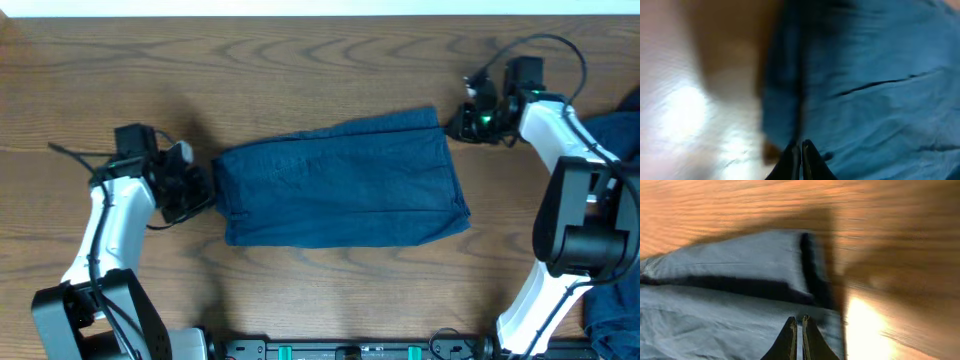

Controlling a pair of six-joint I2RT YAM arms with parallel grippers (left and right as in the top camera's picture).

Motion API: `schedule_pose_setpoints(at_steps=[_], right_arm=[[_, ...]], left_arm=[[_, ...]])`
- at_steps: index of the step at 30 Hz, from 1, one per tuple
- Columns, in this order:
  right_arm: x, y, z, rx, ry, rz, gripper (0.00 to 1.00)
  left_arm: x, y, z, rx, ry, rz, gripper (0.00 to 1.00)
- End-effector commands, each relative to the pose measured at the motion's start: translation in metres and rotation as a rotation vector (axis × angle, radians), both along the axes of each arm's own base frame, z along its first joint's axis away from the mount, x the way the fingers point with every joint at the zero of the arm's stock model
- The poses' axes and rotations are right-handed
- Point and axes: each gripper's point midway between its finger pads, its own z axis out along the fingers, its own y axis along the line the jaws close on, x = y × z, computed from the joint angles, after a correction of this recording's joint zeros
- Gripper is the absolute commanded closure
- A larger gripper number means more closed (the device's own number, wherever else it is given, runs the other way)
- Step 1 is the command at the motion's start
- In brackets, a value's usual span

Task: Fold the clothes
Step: 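Move both grippers to the top corners of the folded shorts and grasp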

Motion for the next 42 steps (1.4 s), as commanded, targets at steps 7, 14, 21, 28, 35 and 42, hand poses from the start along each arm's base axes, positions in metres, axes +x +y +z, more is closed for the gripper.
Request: schedule_pose_setpoints(at_steps=[7,14,21,28,35,42], right_arm=[[0.005,0.025,-0.032,-0.206,0.056,-0.086,0.95],[-0.012,-0.034,-0.061,-0.446,0.194,-0.354,0.99],[-0.033,-0.063,-0.062,-0.469,0.291,-0.398,0.97],[-0.072,-0.08,-0.043,-0.43,0.425,-0.361,0.84],[-0.089,-0.007,0.013,-0.032,0.33,0.041,0.66],[-0.095,0.009,0.034,-0.011,0.285,0.117,0.69]], left_arm=[[0.021,-0.033,-0.02,0.156,-0.062,-0.213,0.94],[0.014,-0.007,-0.07,0.295,0.085,-0.198,0.94],[0.023,0.0,-0.073,0.295,0.08,-0.175,0.94],[0.052,0.007,-0.008,0.3,0.0,-0.139,0.91],[0.041,0.002,0.036,0.277,-0.022,-0.143,0.49],[0.013,0.001,0.012,0.256,0.108,-0.122,0.27]])
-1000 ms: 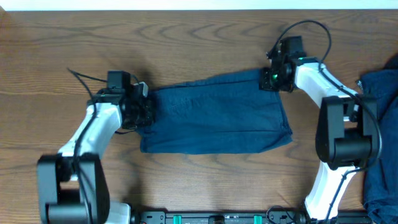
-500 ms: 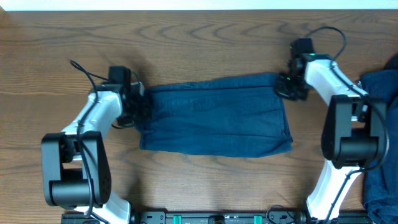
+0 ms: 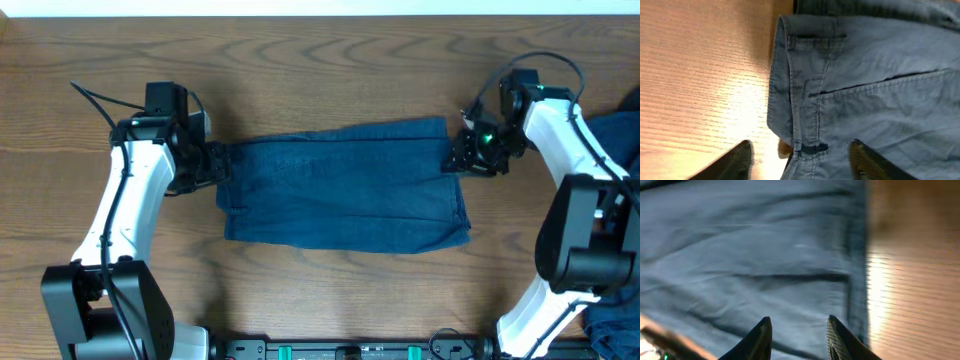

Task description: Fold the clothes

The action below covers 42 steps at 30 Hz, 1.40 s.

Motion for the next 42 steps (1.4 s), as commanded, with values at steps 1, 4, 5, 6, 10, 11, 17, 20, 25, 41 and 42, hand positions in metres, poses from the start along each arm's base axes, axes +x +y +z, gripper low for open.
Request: schedule_pose_setpoints(at_steps=[1,4,5,6,10,11,17,20,25,41,42], right_arm=[[0.001,0.016,0.015,0.067,-0.062,0.071,0.72],[-0.002,0.023,0.013,0.069,-0.051,0.088,0.86],[-0.005,0.026,0.011,0.069,-0.045,0.098,0.9],[-0.008,0.031,0.009,0.066,-0.037,0.11,0.92],[-0.019,0.034,-0.015,-0.055,0.039,0.033,0.99],[-0.022,0.034,-0.023,-0.09,0.054,0.008,0.99],[-0.041,0.047,-0.065,-0.133,0.081,-0.066,0.99],[-0.047,0.046,-0.076,-0.132,0.081,-0.077,0.99],[-0.054,0.045,-0.08,-0.135,0.094,-0.075,0.99],[-0.052,0.046,-0.08,-0.131,0.087,-0.075,0.99],[-0.052,0.047,-0.08,-0.123,0.09,-0.075,0.99]], left_arm=[[-0.013,0.002,-0.02,0.002,0.075,0.027,0.26],[-0.017,0.004,-0.032,-0.004,0.11,0.062,0.23],[-0.018,0.007,-0.036,-0.007,0.121,0.084,0.21],[-0.019,0.009,-0.04,-0.01,0.131,0.104,0.19],[-0.017,0.005,-0.048,-0.104,0.15,0.129,0.17],[-0.014,0.001,-0.049,-0.147,0.144,0.112,0.14],[-0.013,-0.01,-0.065,-0.246,0.15,-0.004,0.13],[-0.017,-0.01,-0.08,-0.249,0.184,-0.045,0.1],[-0.024,-0.023,-0.108,-0.337,0.254,-0.075,0.09],[-0.033,-0.056,-0.125,-0.579,0.309,-0.12,0.87],[-0.031,-0.056,-0.119,-0.578,0.306,-0.121,0.92]])
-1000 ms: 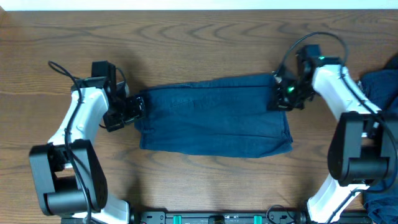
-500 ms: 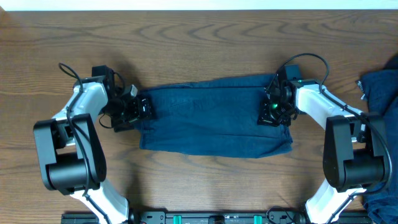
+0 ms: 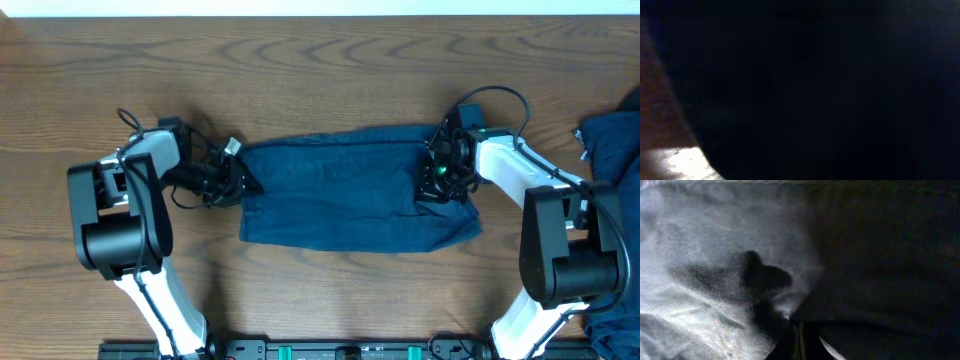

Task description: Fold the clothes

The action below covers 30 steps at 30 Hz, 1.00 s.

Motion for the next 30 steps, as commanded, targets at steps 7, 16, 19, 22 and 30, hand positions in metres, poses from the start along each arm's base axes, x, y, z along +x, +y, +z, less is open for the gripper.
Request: schedule_pose_setpoints(at_steps=[7,16,19,22,30], right_arm=[[-0.013,-0.012,0.003,-0.045,0.036,0.017,0.99],[0.009,-0.028,0.087,-0.033,-0.218,-0.037,0.99],[0.008,-0.025,0.104,-0.022,-0.263,-0.041,0.99],[0.007,-0.02,0.108,-0.004,-0.271,-0.036,0.99],[0.01,0.007,0.108,0.022,-0.303,0.034,0.99]], left_arm=[[-0.009,0.031,0.048,0.26,0.033,-0.08,0.94],[0.007,0.068,0.183,0.544,-0.239,-0.053,0.94],[0.004,0.062,0.198,0.551,-0.294,-0.053,0.94],[0.004,0.048,0.199,0.547,-0.288,-0.051,0.94],[0.014,0.027,0.196,0.609,-0.283,-0.009,0.94]])
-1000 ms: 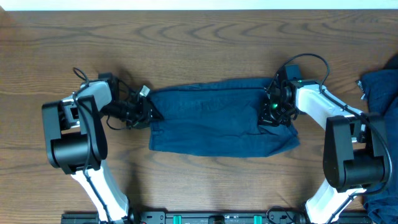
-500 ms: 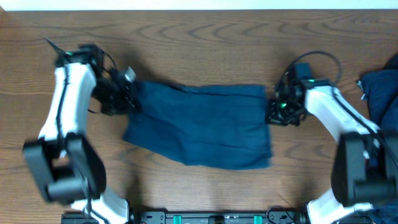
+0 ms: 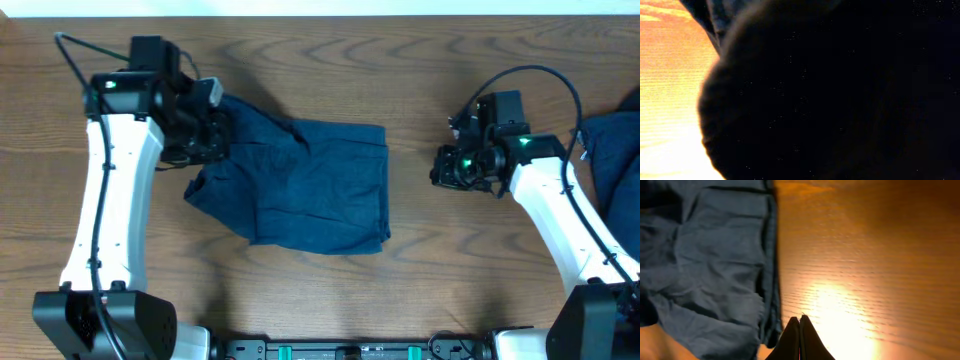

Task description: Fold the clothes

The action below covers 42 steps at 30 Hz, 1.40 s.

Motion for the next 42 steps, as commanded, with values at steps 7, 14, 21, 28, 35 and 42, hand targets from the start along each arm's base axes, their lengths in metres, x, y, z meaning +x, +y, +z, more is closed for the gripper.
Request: schedule_pose_setpoints(at_steps=[7,14,21,28,35,42], right_arm=[[0.002,0.098,-0.008,0.188,-0.05,0.23,0.99],[-0.019,0.193,-0.062,0.305,0.045,0.351,0.99],[-0.077,0.268,-0.099,0.445,0.171,0.516,0.99],[-0.125,0.281,-0.125,0.345,0.263,0.57,0.99],[-0.121,0.279,-0.126,0.336,0.258,0.558,0.99],[-0.073,0.241,-0.101,0.354,0.213,0.45,0.97]], left_arm=[[-0.003,0.0,-0.004,0.066,0.036,0.089,0.94],[-0.004,0.0,-0.005,0.06,0.05,0.125,0.94],[0.002,-0.008,-0.001,0.0,0.044,0.186,0.94],[0.028,-0.038,0.019,-0.21,-0.02,0.254,0.94],[0.019,-0.062,0.018,-0.213,0.003,0.203,0.94],[-0.008,-0.082,0.013,-0.177,0.063,0.071,0.94]])
